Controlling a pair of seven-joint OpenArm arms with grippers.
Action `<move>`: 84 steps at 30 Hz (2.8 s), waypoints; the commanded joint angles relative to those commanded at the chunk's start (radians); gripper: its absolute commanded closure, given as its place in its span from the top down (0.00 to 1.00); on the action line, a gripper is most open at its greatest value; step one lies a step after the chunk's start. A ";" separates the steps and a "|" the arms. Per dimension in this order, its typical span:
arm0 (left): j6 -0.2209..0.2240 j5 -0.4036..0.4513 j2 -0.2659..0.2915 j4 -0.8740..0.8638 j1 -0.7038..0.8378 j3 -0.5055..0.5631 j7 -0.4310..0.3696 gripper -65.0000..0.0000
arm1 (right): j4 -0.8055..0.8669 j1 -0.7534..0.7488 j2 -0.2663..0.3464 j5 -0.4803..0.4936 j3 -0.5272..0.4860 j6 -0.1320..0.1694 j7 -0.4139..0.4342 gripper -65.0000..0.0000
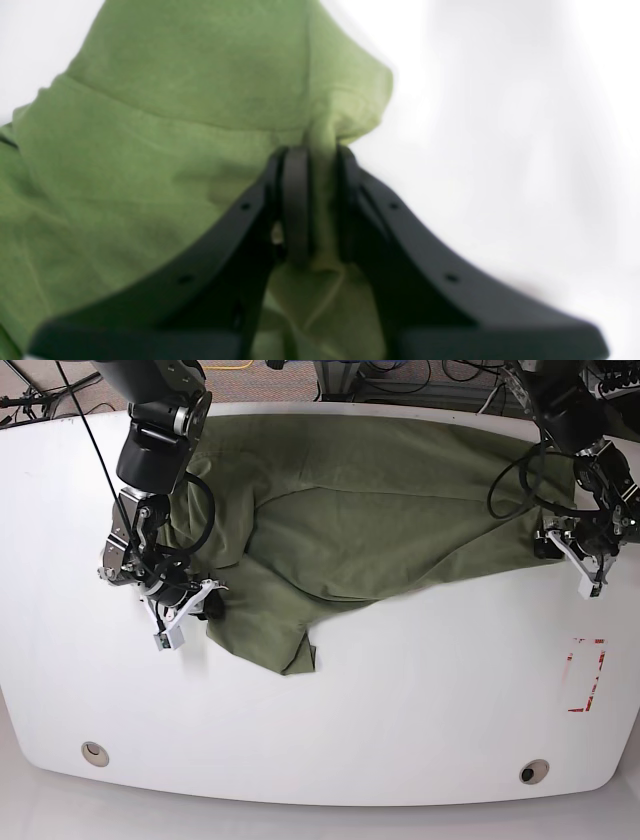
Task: Fold the T-shirt properly
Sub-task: 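Slide the left gripper along the green shirt side toward the hem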
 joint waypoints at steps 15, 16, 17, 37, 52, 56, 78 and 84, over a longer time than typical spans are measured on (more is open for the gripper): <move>0.000 0.005 0.000 0.003 -0.043 0.000 -0.002 0.20 | 0.000 0.000 0.000 -0.002 0.000 0.000 0.000 0.13; 0.000 0.005 0.000 0.003 -0.048 0.000 -0.003 0.20 | 0.000 0.000 0.000 -0.002 0.000 0.000 0.000 0.13; 0.000 0.005 0.000 0.003 -0.058 0.000 -0.003 0.20 | 0.000 0.000 0.000 -0.003 0.000 0.000 0.000 0.13; 0.000 0.049 -0.002 -0.002 -0.135 0.002 -0.048 0.20 | 0.000 0.000 0.000 -0.003 0.000 0.000 0.000 0.13; 0.000 0.046 -0.026 0.003 -0.155 0.058 -0.040 0.23 | 0.000 -0.002 0.000 0.002 0.000 0.000 0.000 0.13; 0.000 0.046 -0.048 -0.003 -0.130 0.055 -0.040 0.39 | 0.000 -0.002 0.000 0.002 0.000 0.000 0.000 0.13; 0.000 0.046 -0.048 -0.115 -0.103 0.034 -0.054 0.69 | 0.000 -0.002 0.000 0.002 0.000 0.000 0.000 0.13; 0.000 0.046 -0.048 -0.160 -0.103 0.034 -0.100 0.69 | 0.000 -0.002 0.000 -0.002 0.000 0.000 0.000 0.13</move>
